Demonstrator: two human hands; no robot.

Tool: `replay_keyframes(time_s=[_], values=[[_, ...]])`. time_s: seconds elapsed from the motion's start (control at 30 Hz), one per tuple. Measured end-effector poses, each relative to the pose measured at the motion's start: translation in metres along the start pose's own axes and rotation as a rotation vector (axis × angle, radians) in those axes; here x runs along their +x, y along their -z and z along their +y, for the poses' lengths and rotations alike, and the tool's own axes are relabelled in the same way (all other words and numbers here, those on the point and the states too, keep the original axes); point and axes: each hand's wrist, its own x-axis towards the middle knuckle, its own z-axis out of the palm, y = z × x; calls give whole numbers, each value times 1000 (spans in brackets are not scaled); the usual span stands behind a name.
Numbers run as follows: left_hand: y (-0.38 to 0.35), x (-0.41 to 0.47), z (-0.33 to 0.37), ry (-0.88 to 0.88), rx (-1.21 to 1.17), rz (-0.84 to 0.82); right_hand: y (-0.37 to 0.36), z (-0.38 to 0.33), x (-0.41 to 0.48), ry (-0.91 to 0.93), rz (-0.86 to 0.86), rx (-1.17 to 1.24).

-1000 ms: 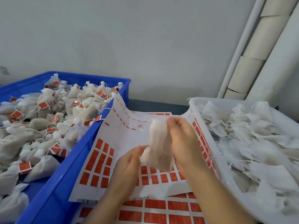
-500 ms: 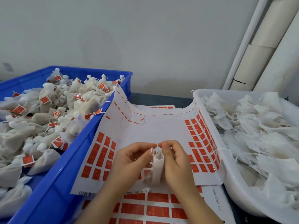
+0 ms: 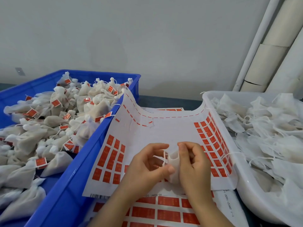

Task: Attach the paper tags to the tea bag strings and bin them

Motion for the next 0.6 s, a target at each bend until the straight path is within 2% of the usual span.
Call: replay_keyframes(time_s=[0.3, 0.47, 0.6], values=[[0, 2, 2, -82, -67, 210, 4, -3, 1, 81, 0, 30], [2, 2, 2, -35, -94, 279, 3, -4, 1, -6, -11, 65], [1, 1, 6, -66, -140, 251, 5, -8, -2, -78, -209, 123]])
